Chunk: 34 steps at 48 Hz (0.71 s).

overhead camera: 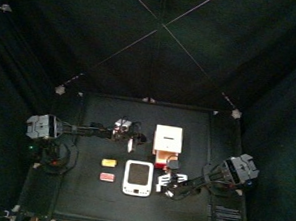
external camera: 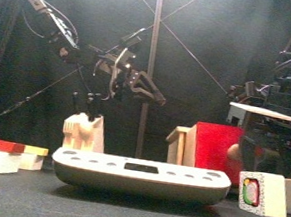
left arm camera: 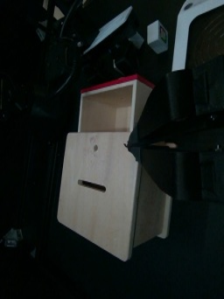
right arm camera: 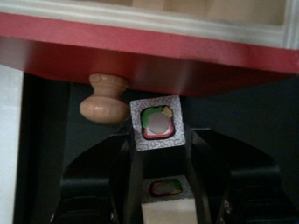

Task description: Open drawer

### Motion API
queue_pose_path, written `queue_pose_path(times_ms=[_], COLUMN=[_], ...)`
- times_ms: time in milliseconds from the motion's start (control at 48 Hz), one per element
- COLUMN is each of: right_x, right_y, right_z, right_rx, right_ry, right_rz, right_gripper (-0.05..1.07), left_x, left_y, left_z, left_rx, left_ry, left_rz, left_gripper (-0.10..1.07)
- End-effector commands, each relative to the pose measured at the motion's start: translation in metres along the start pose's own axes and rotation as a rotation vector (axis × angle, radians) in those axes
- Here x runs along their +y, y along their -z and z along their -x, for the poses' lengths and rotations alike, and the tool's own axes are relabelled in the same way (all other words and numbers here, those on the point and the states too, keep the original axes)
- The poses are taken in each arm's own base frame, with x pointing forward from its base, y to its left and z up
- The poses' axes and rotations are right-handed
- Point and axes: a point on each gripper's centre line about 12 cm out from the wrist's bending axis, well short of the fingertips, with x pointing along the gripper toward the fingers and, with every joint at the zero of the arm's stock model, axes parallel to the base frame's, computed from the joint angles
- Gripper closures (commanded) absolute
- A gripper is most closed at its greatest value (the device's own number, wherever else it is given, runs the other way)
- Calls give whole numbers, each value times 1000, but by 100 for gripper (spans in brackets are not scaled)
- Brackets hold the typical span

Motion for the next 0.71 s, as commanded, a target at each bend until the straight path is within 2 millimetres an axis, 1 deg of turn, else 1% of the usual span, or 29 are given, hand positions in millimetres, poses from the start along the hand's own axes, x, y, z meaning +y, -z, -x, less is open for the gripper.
queue_pose_path(times_ms=[0,396,521,688], right_x=[10,12,14,13], right_y=[-3,0,6,18], right_z=[21,28,32,46], right_rx=[16,9,6,-8], right_ry=[-62,-68,-88,-138], right_rz=[-22,-13,18,72], right_gripper=[38,38,38,38], left_x=[1,1,1,1], left_y=[-8,-8,-8,-8], left_z=[0,0,0,0], left_rx=[-24,-24,-23,-21], left_ry=[-1,-1,-1,-1], left_rz=[-5,-5,-3,-4], left_gripper=[49,49,49,49])
